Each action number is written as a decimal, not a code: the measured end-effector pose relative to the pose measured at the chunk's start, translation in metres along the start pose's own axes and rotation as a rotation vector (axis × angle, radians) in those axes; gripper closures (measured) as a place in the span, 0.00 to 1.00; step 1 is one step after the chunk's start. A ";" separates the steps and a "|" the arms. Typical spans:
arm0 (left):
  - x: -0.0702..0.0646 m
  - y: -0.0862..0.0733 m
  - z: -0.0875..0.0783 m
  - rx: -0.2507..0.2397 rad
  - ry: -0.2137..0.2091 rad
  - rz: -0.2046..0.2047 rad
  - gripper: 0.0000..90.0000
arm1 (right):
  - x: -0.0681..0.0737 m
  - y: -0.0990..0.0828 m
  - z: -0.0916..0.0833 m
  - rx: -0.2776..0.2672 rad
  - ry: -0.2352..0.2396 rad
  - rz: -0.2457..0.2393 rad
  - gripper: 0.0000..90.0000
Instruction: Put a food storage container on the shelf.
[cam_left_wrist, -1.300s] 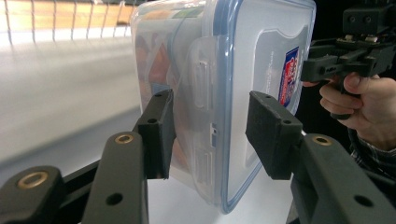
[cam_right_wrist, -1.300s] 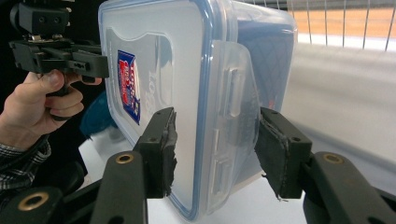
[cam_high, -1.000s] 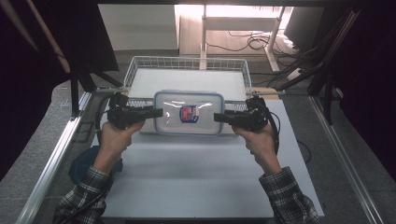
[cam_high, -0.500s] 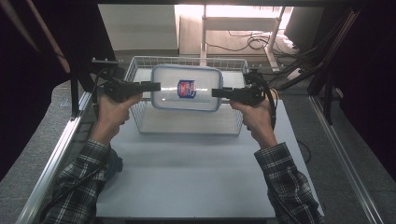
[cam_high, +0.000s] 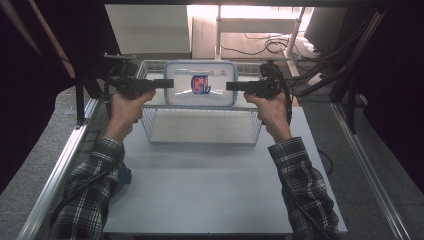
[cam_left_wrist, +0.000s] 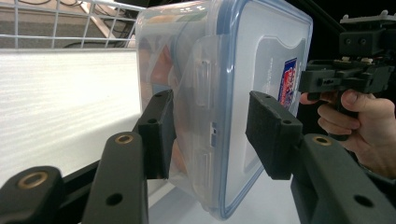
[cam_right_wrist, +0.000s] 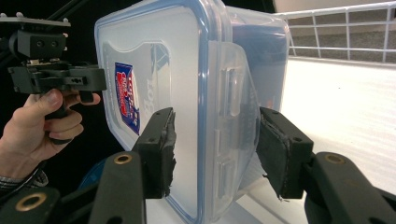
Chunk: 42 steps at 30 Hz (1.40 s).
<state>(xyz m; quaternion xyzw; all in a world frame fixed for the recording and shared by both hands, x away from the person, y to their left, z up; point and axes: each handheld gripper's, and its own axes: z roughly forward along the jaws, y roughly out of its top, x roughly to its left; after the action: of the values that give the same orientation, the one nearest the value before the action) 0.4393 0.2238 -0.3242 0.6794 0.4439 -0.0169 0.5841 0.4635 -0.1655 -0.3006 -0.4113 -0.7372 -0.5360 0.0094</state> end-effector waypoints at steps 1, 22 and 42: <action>0.001 0.001 0.001 -0.005 -0.002 -0.002 0.58 | -0.001 0.000 0.001 0.003 -0.002 0.004 0.54; -0.001 0.001 0.011 -0.010 0.047 0.055 0.49 | -0.004 0.000 0.005 -0.029 -0.053 -0.014 0.51; 0.005 0.001 0.013 -0.009 0.140 0.046 0.33 | -0.001 -0.006 0.009 -0.017 -0.115 -0.051 0.50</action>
<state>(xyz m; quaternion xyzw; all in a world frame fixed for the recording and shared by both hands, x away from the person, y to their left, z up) 0.4493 0.2166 -0.3307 0.6862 0.4679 0.0463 0.5550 0.4647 -0.1600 -0.3093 -0.4224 -0.7423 -0.5177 -0.0500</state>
